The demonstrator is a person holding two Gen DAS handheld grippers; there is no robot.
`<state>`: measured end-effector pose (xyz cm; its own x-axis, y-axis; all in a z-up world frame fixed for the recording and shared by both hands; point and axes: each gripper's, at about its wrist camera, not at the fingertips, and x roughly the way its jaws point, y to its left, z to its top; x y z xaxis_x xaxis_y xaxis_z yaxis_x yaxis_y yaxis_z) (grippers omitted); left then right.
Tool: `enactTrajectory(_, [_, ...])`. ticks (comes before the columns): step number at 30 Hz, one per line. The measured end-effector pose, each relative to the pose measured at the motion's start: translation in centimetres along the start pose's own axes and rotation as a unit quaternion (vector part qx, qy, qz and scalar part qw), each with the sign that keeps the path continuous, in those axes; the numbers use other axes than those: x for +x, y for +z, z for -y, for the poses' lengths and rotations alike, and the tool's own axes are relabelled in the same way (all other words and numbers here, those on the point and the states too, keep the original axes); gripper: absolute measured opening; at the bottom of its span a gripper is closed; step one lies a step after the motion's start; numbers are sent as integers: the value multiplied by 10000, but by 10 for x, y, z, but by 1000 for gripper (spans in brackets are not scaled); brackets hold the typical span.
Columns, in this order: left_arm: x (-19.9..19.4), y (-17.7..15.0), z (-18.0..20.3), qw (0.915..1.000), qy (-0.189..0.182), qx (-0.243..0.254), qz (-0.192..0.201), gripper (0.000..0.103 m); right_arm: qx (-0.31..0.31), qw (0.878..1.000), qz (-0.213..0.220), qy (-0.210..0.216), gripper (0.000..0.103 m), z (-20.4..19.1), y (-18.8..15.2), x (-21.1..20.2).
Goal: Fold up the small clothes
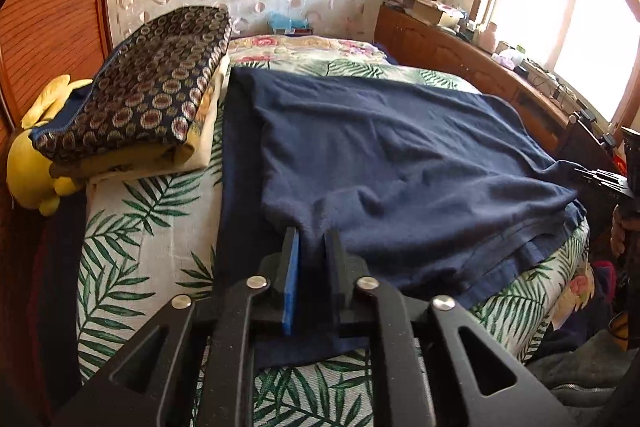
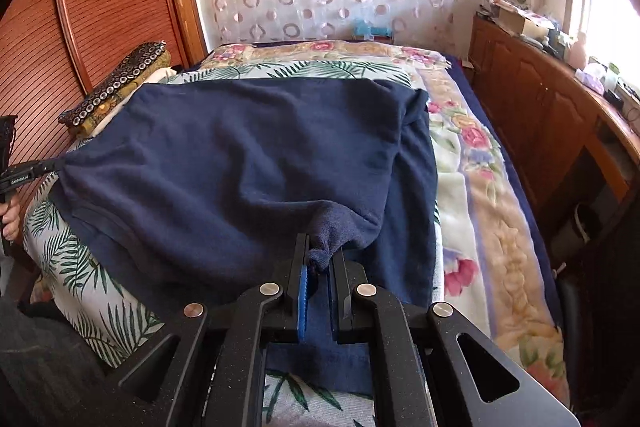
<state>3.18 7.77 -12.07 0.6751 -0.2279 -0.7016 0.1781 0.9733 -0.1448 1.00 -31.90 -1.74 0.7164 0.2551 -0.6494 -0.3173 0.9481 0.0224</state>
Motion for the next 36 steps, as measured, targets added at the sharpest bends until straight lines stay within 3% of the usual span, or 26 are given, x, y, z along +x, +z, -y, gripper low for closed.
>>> enactTrajectory(3, [-10,4,3,9998,-84,2,194,40,-4,9999,133,-98,15,0,10,-11])
enactTrajectory(5, [-15,7,6,9995,-109,39,285,43,-58,9997,215,-132,16,-6,12,-17])
enactTrajectory(8, [-17,11,10,9995,-28,135,291,49,-163,9990,348,-243,31,-16,7,-28])
enactTrajectory(9, [-17,12,11,9994,-16,156,294,54,-183,9987,396,-258,36,-19,6,-31])
enactTrajectory(12, [-14,13,9,9995,-10,132,299,81,-192,9986,459,-195,40,-24,0,-32])
enactTrajectory(13, [-12,13,9,9995,-21,94,293,84,-181,9987,452,-162,40,-26,-1,-29])
enactTrajectory(21, [8,6,1,9997,194,-142,3,84,-413,9988,135,229,40,-46,-7,9])
enactTrajectory(36, [19,-12,-24,9975,508,-472,-146,84,-606,9960,-208,629,40,-74,-4,74])
